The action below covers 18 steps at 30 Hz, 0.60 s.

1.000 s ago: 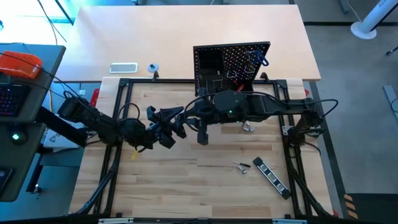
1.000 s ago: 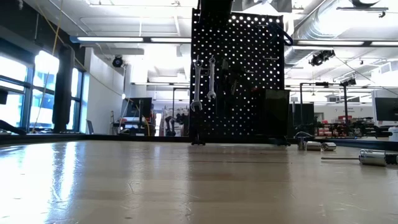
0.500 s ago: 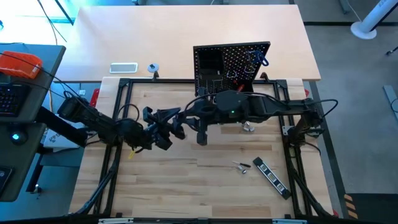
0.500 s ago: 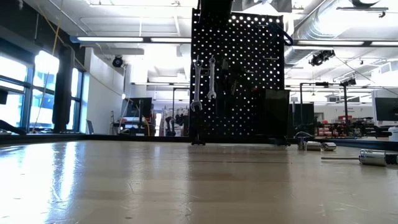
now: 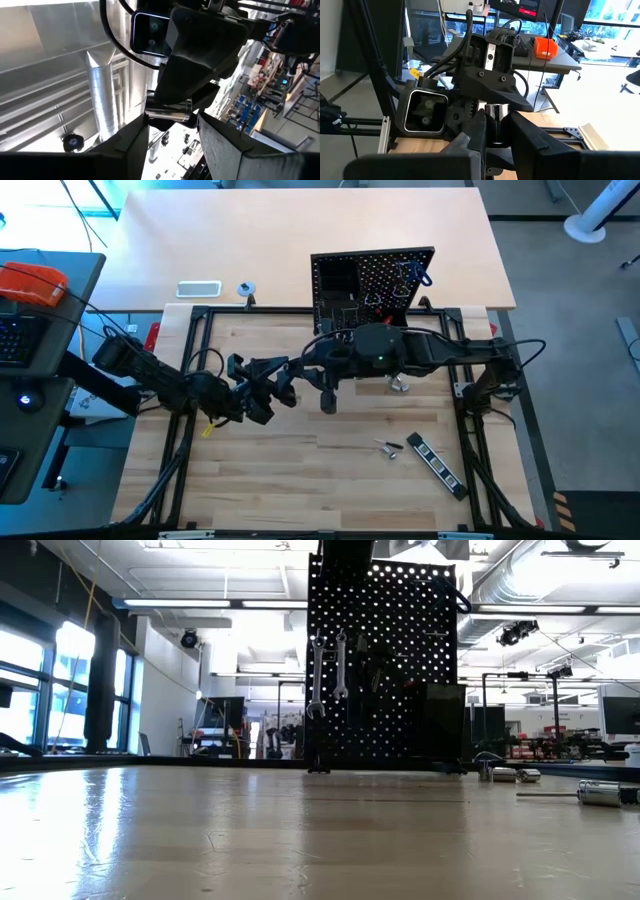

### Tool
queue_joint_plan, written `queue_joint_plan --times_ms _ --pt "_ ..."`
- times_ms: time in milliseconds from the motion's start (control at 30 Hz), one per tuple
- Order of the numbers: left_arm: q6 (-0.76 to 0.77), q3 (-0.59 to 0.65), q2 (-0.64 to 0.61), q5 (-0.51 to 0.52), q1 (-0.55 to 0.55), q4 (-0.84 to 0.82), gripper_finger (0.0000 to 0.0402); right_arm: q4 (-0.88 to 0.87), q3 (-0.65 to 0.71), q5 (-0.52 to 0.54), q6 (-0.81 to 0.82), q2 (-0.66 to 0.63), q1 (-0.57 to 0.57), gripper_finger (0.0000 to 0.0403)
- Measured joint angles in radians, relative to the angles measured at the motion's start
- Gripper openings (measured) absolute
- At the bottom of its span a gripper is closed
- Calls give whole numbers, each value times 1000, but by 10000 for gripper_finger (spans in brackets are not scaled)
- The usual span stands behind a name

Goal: Hang tools onto peg board
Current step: Put the silver socket into the top black bin on the peg board

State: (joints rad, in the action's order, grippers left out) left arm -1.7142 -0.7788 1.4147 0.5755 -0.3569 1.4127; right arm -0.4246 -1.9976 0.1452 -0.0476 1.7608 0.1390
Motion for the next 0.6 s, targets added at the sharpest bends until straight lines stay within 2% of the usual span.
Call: queue_joint_plan --times_ms 600 --pt "-75 0 1 -16 -1 1 159 -21 0 -6 24 -4 2 47"
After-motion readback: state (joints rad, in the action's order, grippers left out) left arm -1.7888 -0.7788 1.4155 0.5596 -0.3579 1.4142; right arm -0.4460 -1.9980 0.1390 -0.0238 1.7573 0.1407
